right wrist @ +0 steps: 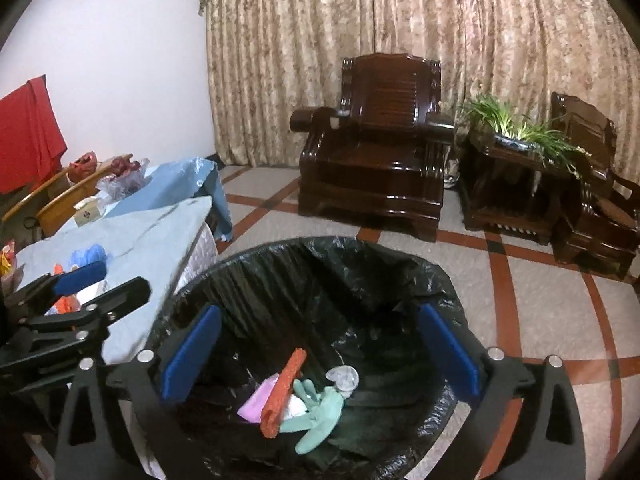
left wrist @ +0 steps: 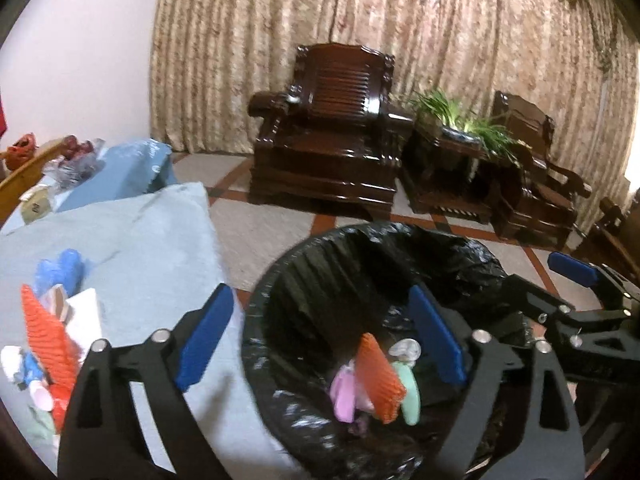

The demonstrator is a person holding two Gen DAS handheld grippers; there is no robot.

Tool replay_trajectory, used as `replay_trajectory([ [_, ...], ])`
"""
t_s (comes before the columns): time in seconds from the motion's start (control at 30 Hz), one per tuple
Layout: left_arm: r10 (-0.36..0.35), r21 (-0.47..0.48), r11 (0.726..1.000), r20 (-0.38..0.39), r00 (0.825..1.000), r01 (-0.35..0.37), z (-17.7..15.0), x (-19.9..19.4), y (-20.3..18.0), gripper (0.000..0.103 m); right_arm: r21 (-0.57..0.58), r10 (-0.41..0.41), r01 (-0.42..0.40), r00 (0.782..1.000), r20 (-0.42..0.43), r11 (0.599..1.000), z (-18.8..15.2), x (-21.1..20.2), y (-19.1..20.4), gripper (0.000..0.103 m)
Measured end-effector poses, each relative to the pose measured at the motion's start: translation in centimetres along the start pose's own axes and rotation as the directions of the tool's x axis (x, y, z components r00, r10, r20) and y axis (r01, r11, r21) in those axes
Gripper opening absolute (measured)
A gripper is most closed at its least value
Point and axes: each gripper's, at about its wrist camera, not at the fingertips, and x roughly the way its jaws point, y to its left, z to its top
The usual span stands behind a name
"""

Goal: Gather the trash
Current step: 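Drop the orange net and green glove into the bin with both grippers, then grasp the second orange net with the right gripper while the left gripper grasps the white tissue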

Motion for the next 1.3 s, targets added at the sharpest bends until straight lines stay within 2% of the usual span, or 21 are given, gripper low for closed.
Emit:
replay_trajectory([
  [0.37, 0.126, -0.068, 0.990, 0.044, 0.991, -0.123, -0.1, -4.7, 5.6, 0.093, -0.045, 0.079, -0.078, 0.997, 0.005, 0.996, 0.6, 0.1, 4.7, 0.097],
  [0.6, 0.233, -0.112, 0.968, 0.049, 0.971, -0.226, -1.6, -7.6, 10.1, 0.093, -0.094, 0.151, -0.150, 0.989, -0.002, 0.984, 0.3, 0.7, 9.3, 0.097],
  [0.8, 0.342, -0.159, 0.930, 0.035, 0.939, -0.333, -3.5, -10.5, 14.9, 0.093, -0.141, 0.213, -0.215, 0.977, -0.027, 0.966, -0.5, 1.7, 13.6, 0.097],
  [1.0, 0.436, -0.194, 0.881, -0.028, 0.900, -0.432, -6.4, -12.6, 19.6, 0.093, -0.186, 0.263, -0.268, 0.963, -0.052, 0.945, -2.0, 2.9, 17.8, 0.097],
  [1.17, 0.474, -0.225, 0.849, -0.077, 0.877, -0.478, -8.4, -13.6, 22.3, 0.092, -0.219, 0.305, -0.318, 0.948, -0.093, 0.922, -3.6, 4.0, 21.4, 0.097],
  [1.3, 0.489, -0.237, 0.834, -0.103, 0.866, -0.499, -9.4, -13.8, 24.0, 0.085, -0.253, 0.336, -0.355, 0.935, -0.117, 0.900, -4.3, 4.6, 23.9, 0.097],
])
